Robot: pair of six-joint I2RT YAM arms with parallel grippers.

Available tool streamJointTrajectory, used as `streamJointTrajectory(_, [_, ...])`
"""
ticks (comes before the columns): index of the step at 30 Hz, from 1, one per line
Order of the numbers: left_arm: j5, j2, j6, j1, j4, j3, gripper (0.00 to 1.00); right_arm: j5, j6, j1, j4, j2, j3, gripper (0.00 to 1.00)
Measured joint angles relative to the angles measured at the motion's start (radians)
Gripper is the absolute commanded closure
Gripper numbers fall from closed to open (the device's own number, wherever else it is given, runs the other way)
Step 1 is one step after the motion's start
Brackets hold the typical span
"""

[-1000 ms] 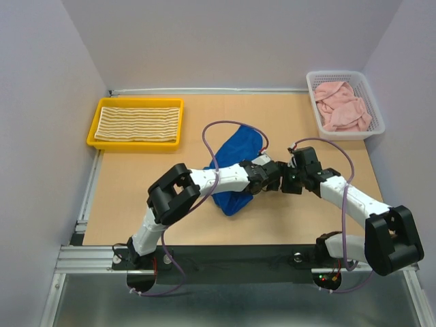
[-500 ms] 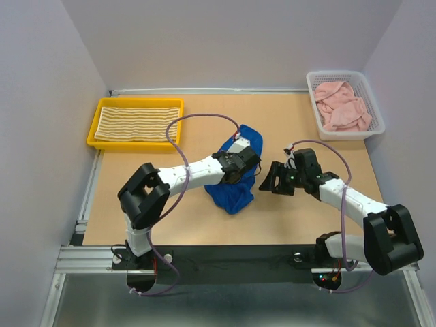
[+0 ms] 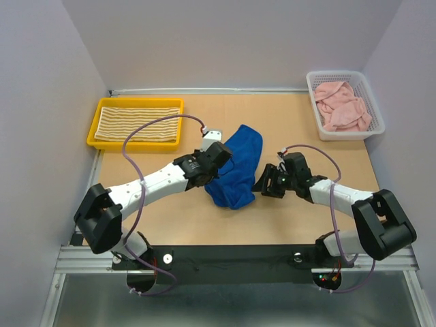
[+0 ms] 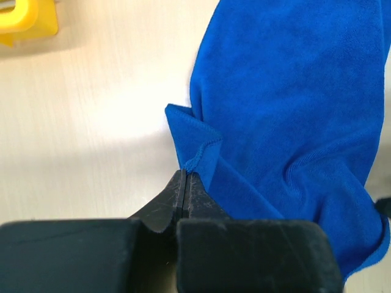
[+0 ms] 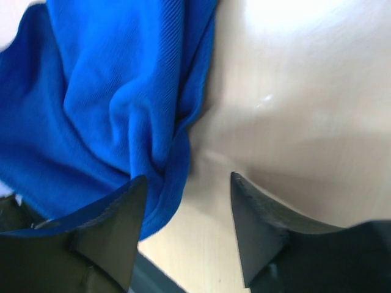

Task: Fold and stack the towels
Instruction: Flatten out the crumpled towel

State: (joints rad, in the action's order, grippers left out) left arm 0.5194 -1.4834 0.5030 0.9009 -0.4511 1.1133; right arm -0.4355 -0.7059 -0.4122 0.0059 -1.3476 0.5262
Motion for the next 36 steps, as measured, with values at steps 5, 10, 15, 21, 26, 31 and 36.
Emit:
streamJointTrajectory(5, [-0.021,0.124,0.033,-0.016,0.008,-0.107,1.00,0.084,-0.018,0.000,0.030,-0.042,0.004,0.47])
streamJointTrajectory(10, [-0.043,0.208,0.065,-0.024,0.008,-0.183,1.00,0.111,-0.034,0.000,0.088,-0.105,0.023,0.50])
streamJointTrajectory(15, [-0.066,0.240,0.090,-0.024,0.007,-0.224,1.00,0.104,-0.053,0.000,0.173,-0.166,0.039,0.52])
streamJointTrajectory(21, [-0.067,0.256,0.103,-0.027,0.006,-0.237,1.00,0.101,-0.060,0.000,0.253,-0.229,0.054,0.70])
streamJointTrajectory(26, [-0.063,0.290,0.106,-0.051,0.006,-0.255,1.00,0.132,-0.045,0.000,0.251,-0.246,0.058,0.99])
streamJointTrajectory(31, [-0.065,0.303,0.085,-0.140,0.009,-0.268,1.00,0.237,0.047,0.032,0.067,-0.221,0.161,0.99])
streamJointTrajectory(36, [-0.077,0.287,0.035,-0.240,0.016,-0.227,1.00,0.358,0.169,0.177,-0.132,-0.164,0.375,0.99])
